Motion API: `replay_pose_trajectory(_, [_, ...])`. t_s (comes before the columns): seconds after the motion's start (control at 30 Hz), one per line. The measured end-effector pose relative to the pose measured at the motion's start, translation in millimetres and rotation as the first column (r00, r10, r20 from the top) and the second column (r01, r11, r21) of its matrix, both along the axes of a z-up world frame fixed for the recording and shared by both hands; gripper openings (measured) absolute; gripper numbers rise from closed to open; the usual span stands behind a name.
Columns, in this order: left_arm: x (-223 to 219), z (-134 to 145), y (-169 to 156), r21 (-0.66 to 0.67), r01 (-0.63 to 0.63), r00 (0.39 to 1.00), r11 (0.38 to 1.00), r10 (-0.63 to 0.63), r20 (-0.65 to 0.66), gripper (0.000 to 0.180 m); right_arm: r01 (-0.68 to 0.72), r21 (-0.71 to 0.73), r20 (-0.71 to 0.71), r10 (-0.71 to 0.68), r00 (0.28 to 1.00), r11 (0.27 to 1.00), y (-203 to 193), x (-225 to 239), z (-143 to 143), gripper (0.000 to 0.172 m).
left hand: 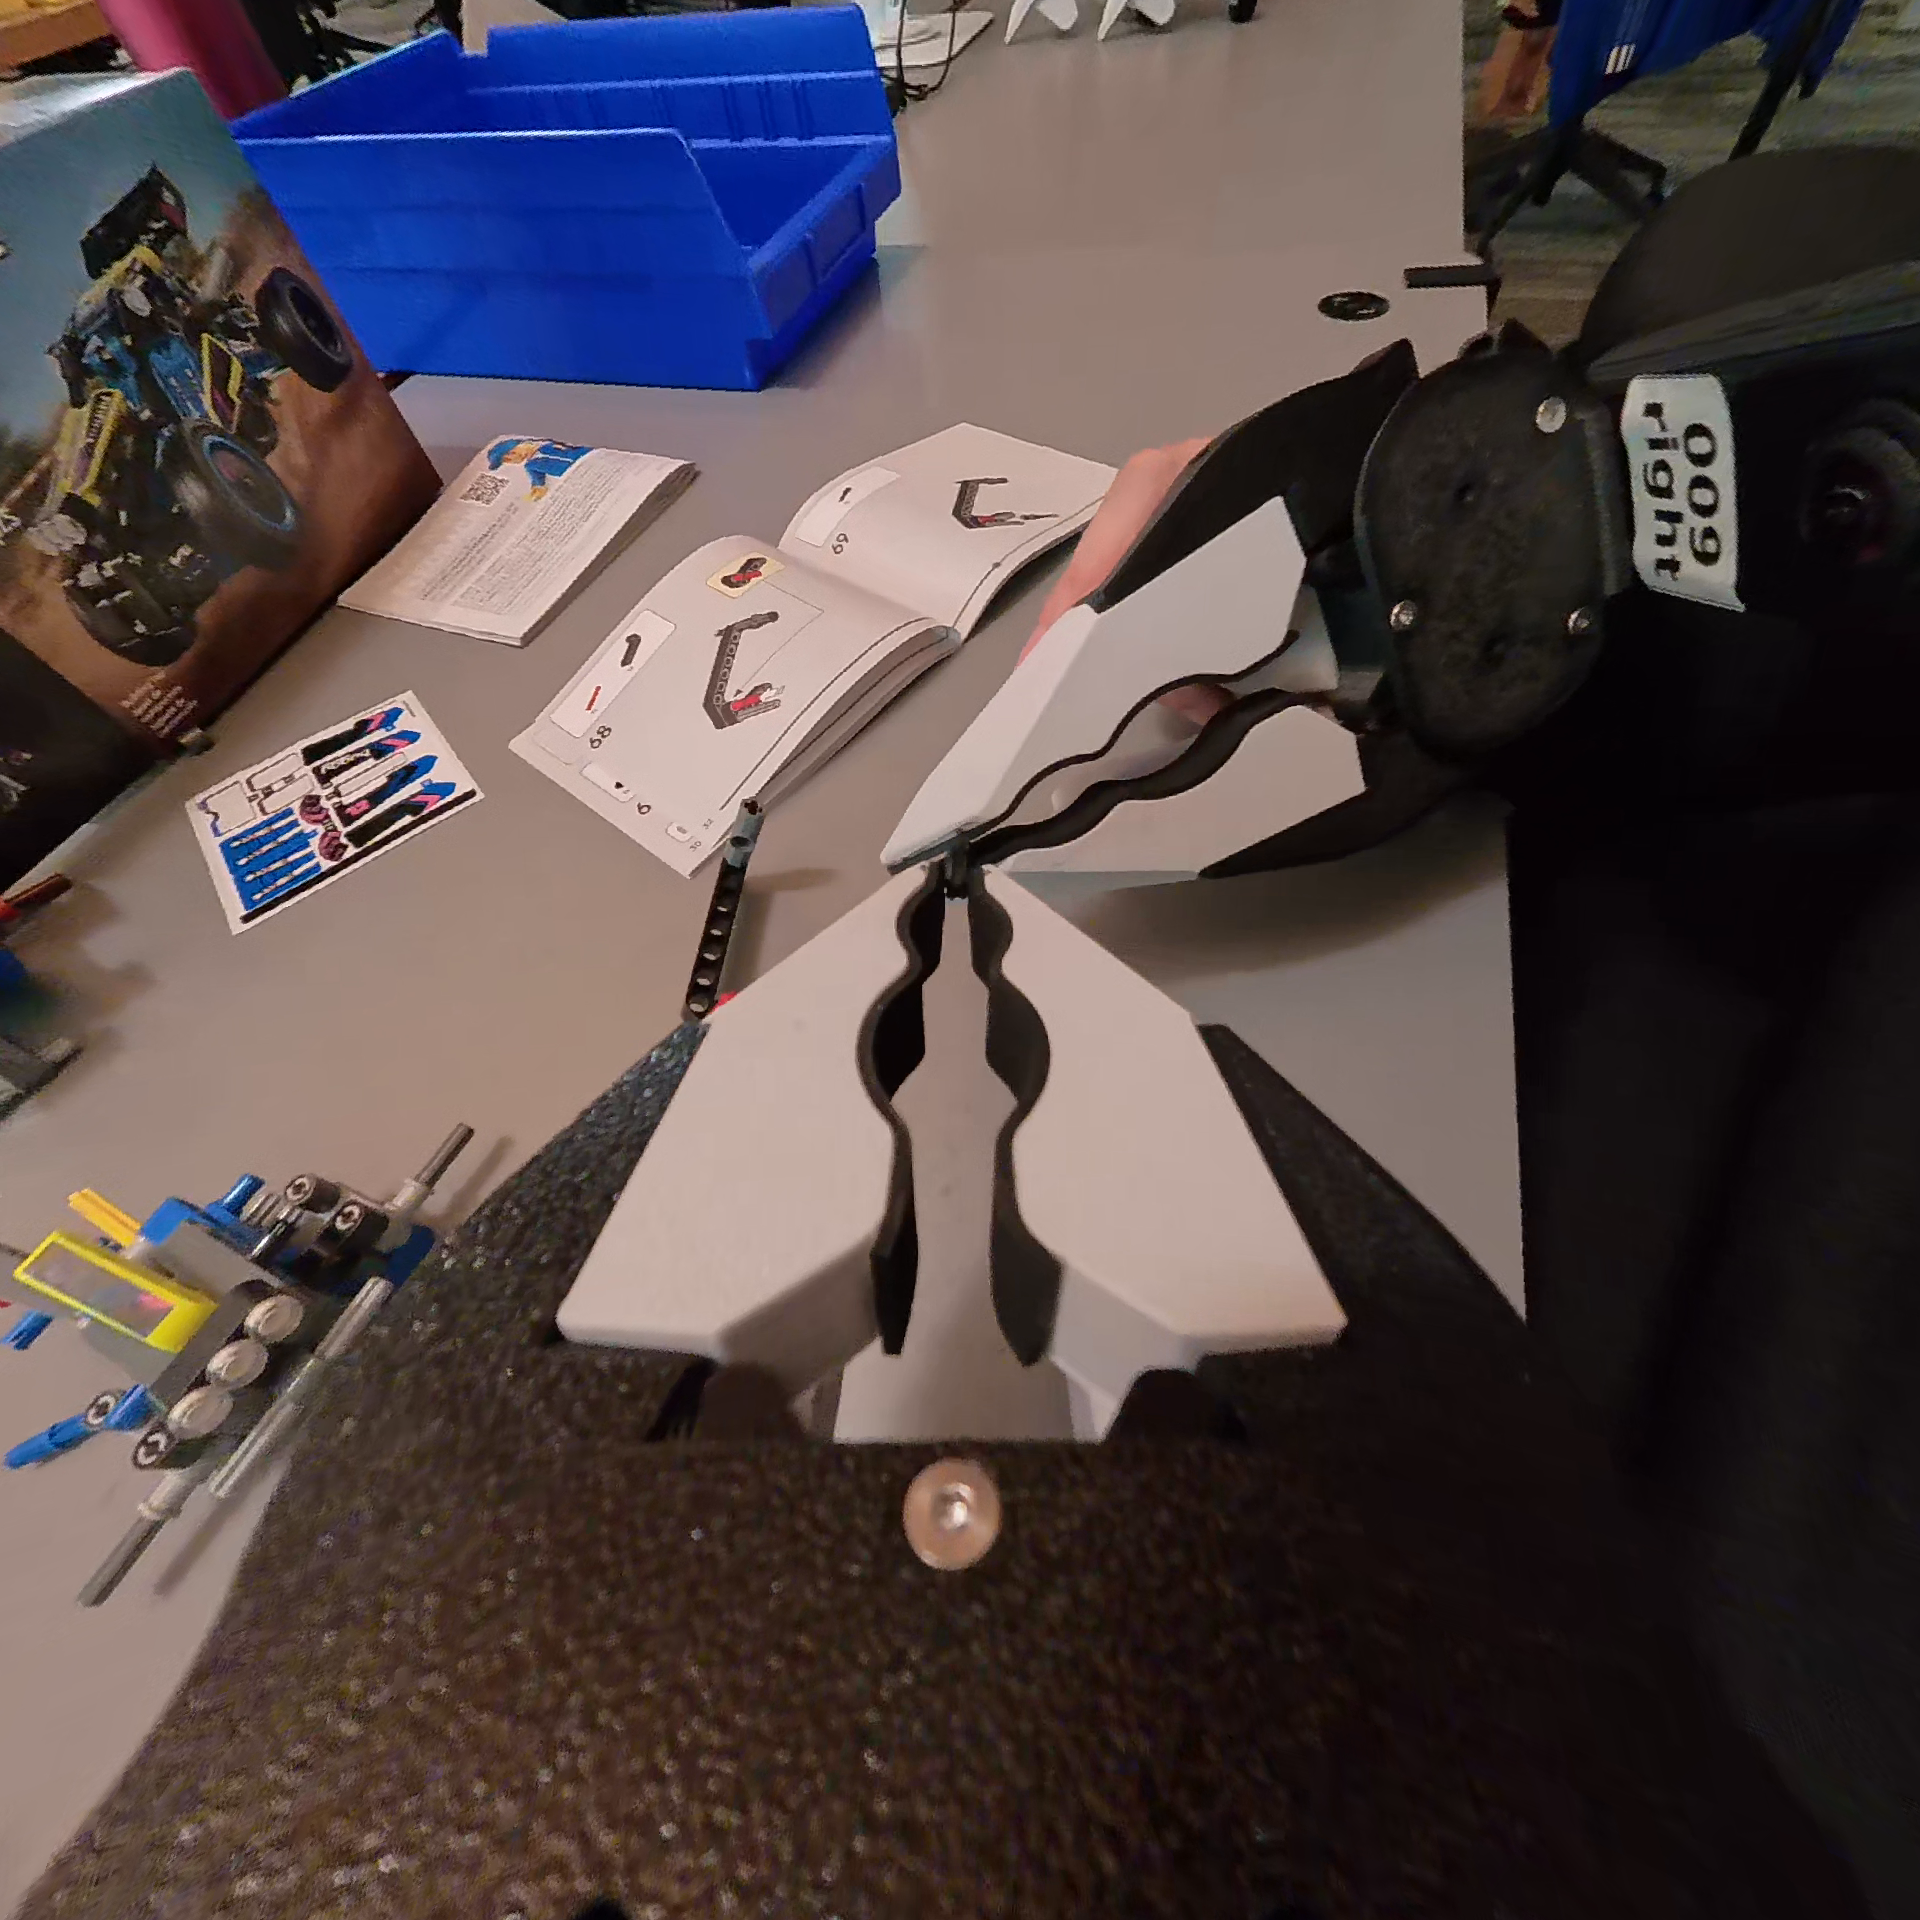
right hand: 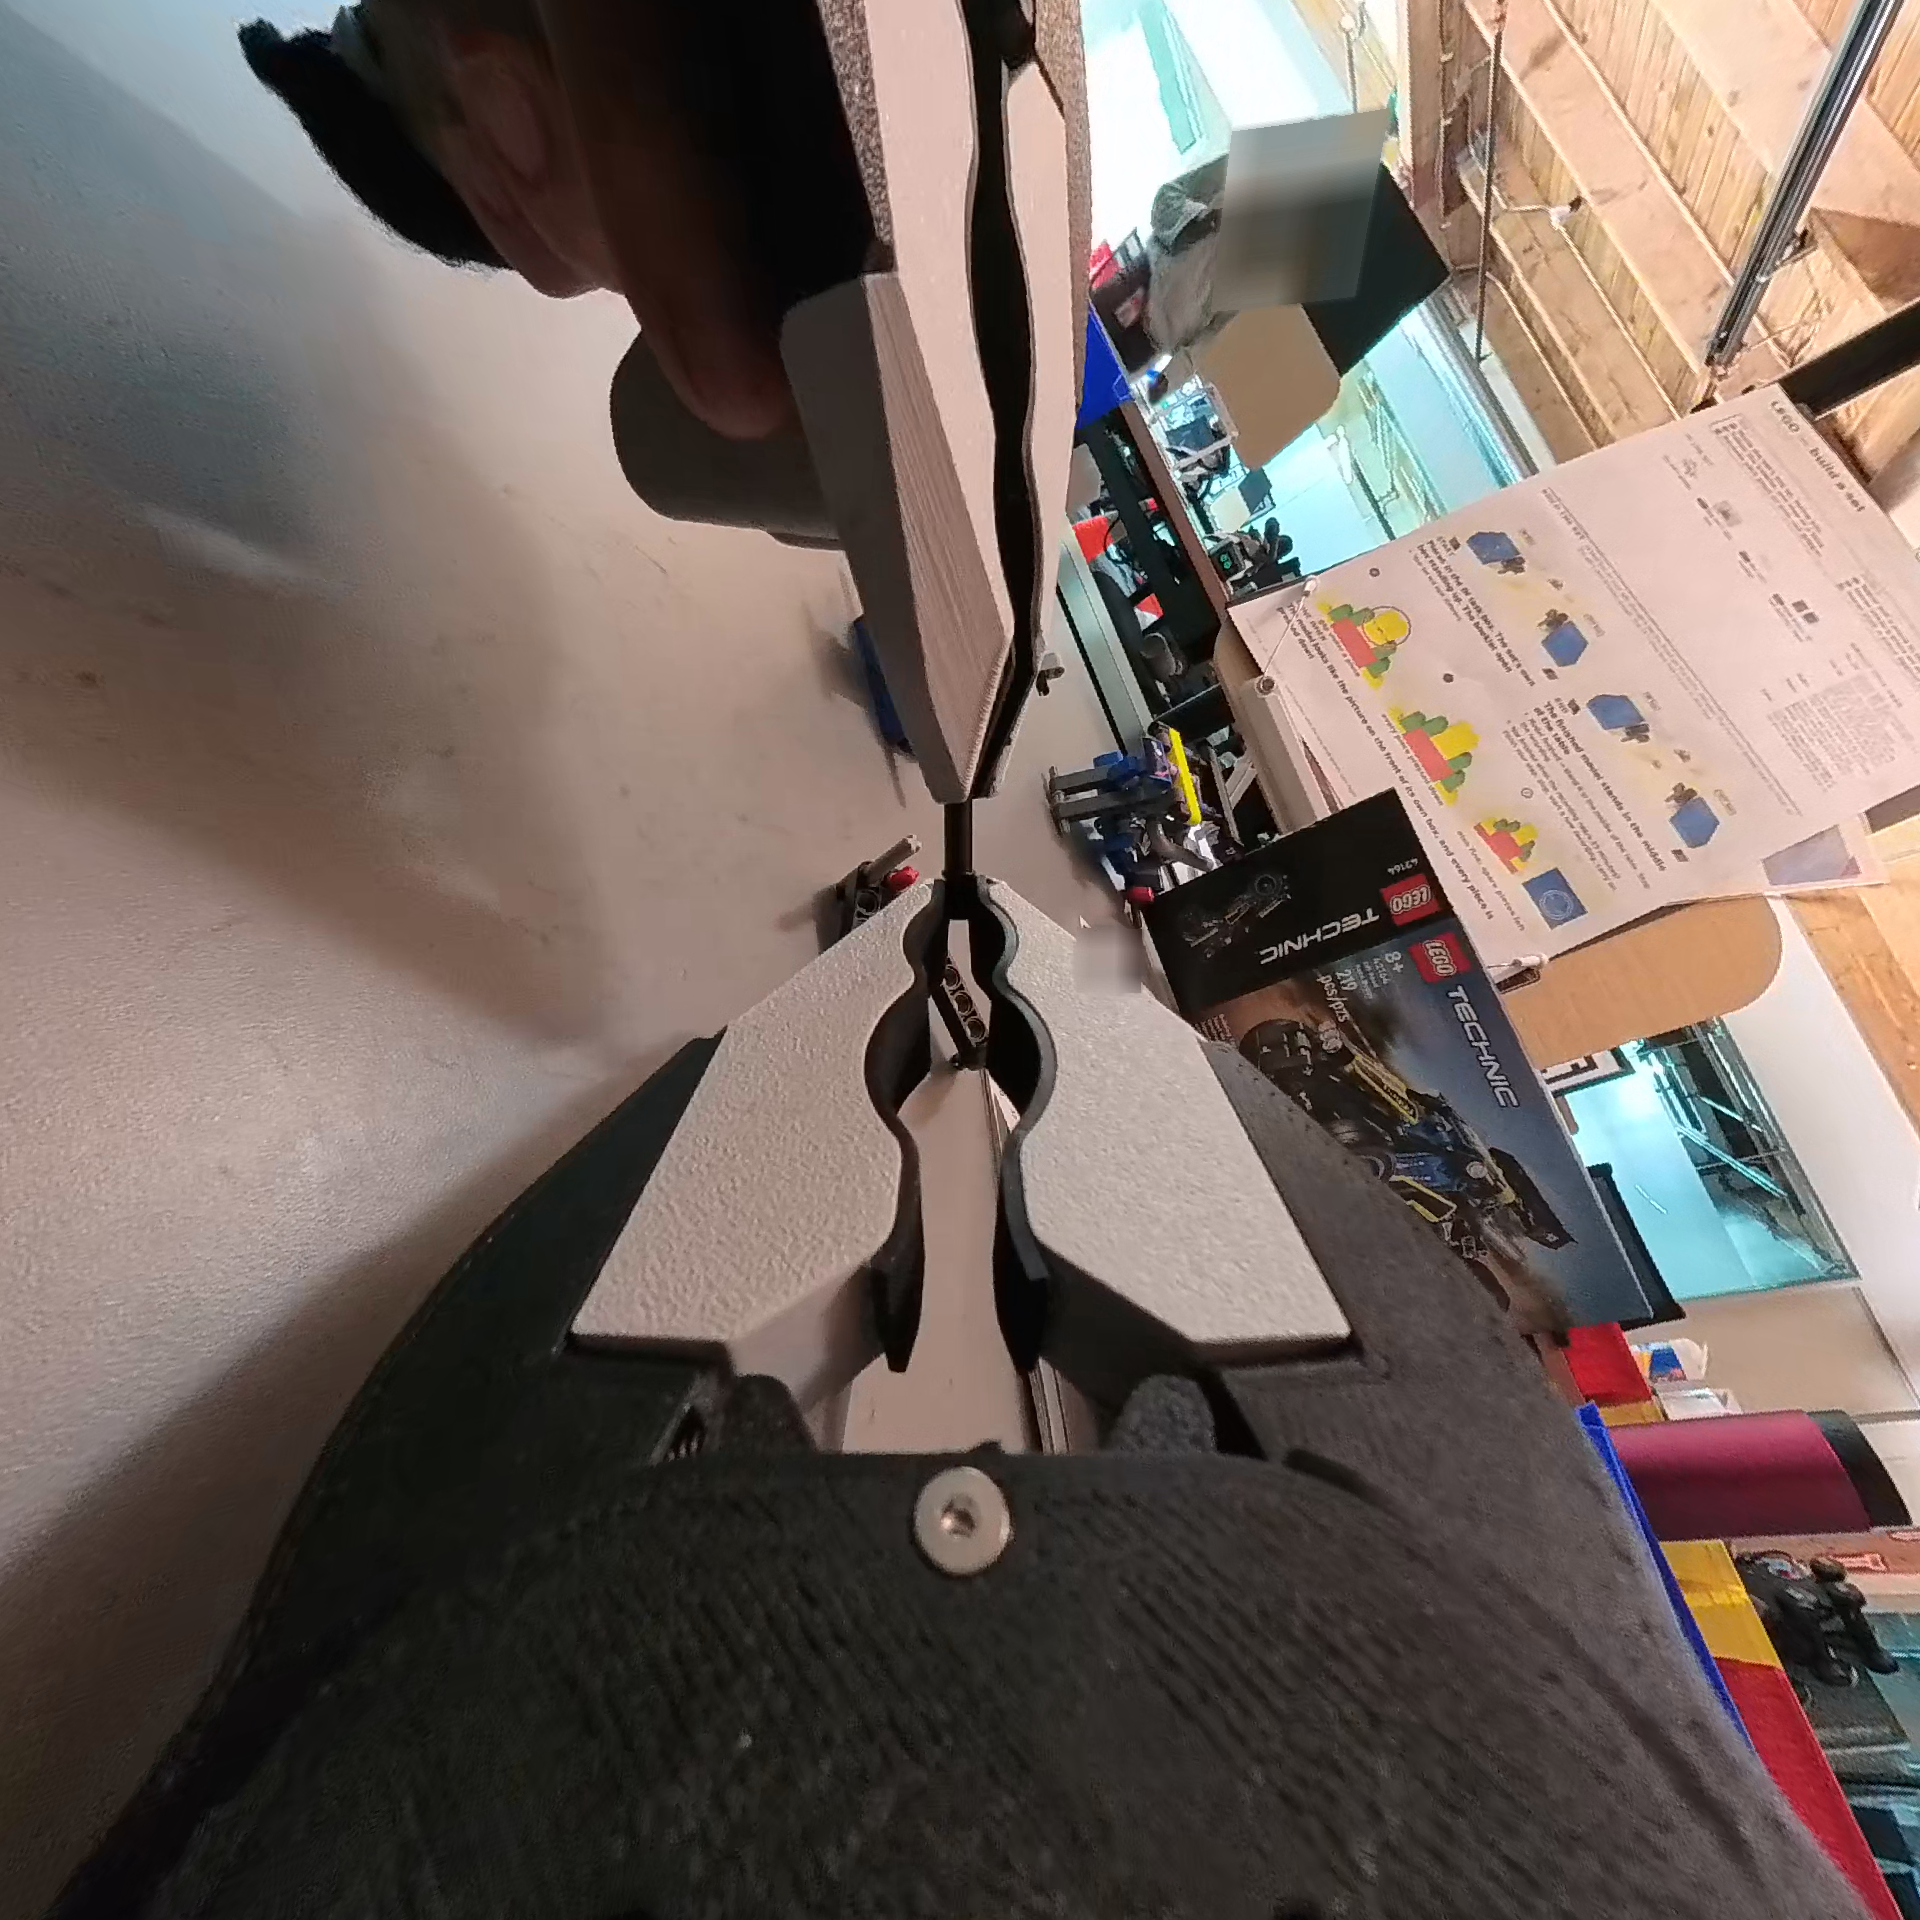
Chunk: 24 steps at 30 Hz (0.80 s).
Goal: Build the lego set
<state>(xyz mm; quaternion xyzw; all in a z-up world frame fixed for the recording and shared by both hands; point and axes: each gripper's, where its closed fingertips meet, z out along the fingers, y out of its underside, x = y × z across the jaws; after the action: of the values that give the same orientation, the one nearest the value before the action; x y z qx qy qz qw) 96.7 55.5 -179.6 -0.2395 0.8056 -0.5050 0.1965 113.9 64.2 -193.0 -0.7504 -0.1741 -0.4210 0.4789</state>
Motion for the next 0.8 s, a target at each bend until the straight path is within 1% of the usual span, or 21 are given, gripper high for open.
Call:
replay_pose_trajectory(0.1, [0.0, 0.0, 0.5, 0.001, 0.002, 1.0, 1.0, -0.002, 0.004, 0.001, 0.0, 0.003, 0.003, -0.001, 1.0, 1.0, 0.2, 0.1, 0.6, 0.001])
replay_pose_trajectory(0.17, [-0.4, -1.9, 0.5, 0.009, 0.003, 1.0, 1.0, -0.003, -0.002, 0.004, -0.004, -0.001, -0.001, 0.004, 1.0, 1.0, 0.7, -0.4, -0.3, 0.001])
replay_pose_trajectory(0.27, [0.6, -3.3, 0.2, 0.018, -0.003, 1.0, 1.0, 0.003, 0.01, 0.001, -0.003, -0.009, 0.006, 0.003, 1.0, 1.0, 1.1, -0.5, -1.4, 0.001])
replay_pose_trajectory(0.37, [2.3, -5.2, -0.1, 0.024, -0.011, 1.0, 1.0, 0.01, 0.013, 0.001, -0.001, -0.014, 0.003, 0.001, 1.0, 1.0, 0.9, 0.3, -2.6, 0.0])
replay_pose_trajectory(0.43, [2.6, -7.1, -1.5, 0.033, -0.008, 1.0, 0.999, 0.008, 0.01, 0.004, -0.007, -0.01, -0.002, 0.007, 1.0, 1.0, 1.8, -1.0, -2.2, 0.001])
replay_pose_trajectory(0.5, [3.9, -8.2, -1.8, 0.055, -0.012, 1.0, 0.998, 0.01, 0.024, 0.001, 0.002, -0.015, 0.007, -0.002, 1.0, 1.0, 1.2, 0.6, -2.8, 0.001])
replay_pose_trajectory(0.57, [4.5, -7.3, -2.9, 0.065, -0.013, 0.999, 0.998, 0.01, 0.04, 0.001, 0.004, -0.006, -0.004, -0.004, 1.0, 1.0, 0.3, 1.3, -1.9, 0.0])
replay_pose_trajectory(0.8, [4.6, -9.5, -2.5, 0.085, -0.007, 0.999, 0.996, 0.004, 0.036, 0.001, 0.004, -0.015, 0.001, -0.004, 1.0, 1.0, 1.0, 1.9, -2.9, 0.0])
